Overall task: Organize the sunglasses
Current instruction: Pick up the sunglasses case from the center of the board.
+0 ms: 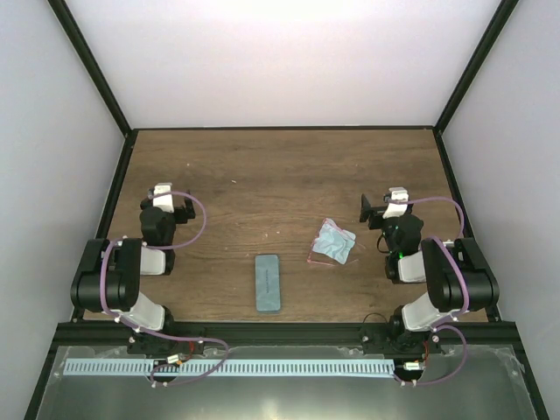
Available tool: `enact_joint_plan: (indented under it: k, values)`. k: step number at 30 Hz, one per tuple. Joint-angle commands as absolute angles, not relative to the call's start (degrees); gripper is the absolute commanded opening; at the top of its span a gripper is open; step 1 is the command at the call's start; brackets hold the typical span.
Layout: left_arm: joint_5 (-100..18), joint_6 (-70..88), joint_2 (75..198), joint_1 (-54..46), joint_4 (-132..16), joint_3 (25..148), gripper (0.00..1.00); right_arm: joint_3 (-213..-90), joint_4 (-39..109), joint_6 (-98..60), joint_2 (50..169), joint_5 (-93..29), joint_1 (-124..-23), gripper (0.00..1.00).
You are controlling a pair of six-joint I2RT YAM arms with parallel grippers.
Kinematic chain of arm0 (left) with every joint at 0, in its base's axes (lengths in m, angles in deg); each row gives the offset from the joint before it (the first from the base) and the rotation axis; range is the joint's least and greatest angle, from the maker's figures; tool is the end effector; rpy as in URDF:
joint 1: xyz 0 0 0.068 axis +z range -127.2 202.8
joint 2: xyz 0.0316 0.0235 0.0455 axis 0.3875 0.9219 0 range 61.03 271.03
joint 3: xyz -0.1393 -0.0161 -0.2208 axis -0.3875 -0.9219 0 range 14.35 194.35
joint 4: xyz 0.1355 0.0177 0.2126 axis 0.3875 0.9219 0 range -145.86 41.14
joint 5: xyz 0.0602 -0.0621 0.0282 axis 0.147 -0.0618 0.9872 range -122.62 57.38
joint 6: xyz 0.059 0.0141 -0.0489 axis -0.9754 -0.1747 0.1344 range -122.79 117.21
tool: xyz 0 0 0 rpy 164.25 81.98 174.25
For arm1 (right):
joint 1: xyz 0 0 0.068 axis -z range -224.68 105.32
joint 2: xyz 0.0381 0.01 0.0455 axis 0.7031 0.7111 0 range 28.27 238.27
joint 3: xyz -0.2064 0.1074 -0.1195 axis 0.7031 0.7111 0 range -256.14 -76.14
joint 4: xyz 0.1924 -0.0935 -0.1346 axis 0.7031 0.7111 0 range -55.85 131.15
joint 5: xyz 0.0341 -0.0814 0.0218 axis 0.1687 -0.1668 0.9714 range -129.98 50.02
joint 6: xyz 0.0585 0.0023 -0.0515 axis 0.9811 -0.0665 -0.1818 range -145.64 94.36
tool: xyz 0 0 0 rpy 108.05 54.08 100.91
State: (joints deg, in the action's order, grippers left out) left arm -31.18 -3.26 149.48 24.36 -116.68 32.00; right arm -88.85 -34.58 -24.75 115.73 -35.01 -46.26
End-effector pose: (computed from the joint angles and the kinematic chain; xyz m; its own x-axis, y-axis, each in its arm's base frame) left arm 0.2856 0.0094 0.1386 -0.1736 0.0036 -0.9848 -0.0504 0.9987 0.0125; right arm 0.2680 0.0132 0.1392 -0.1067 0.0125 -0.9942 -0.1121 0.9934 0.0245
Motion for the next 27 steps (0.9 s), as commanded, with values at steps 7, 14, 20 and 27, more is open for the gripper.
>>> enact_joint_plan:
  k: [7,14,20,27]
  values:
    - [-31.56,-3.68,149.45,24.12,-119.28,31.58,1.00,-90.56,-35.37,-24.78,116.16,-34.54,-45.58,1.00]
    - [-28.02,1.16,140.50,22.33,-84.26,46.47,1.00,-105.75,-2.50,-19.22,108.74,-40.33,-45.51,1.00]
    - [-22.52,7.95,131.40,16.06,-65.42,55.54,1.00,-121.84,29.68,-7.99,100.76,-33.83,-45.56,1.00]
    - [-28.67,25.91,137.66,13.84,-44.37,63.75,1.00,-129.40,55.22,6.30,97.20,-38.33,-39.37,1.00]
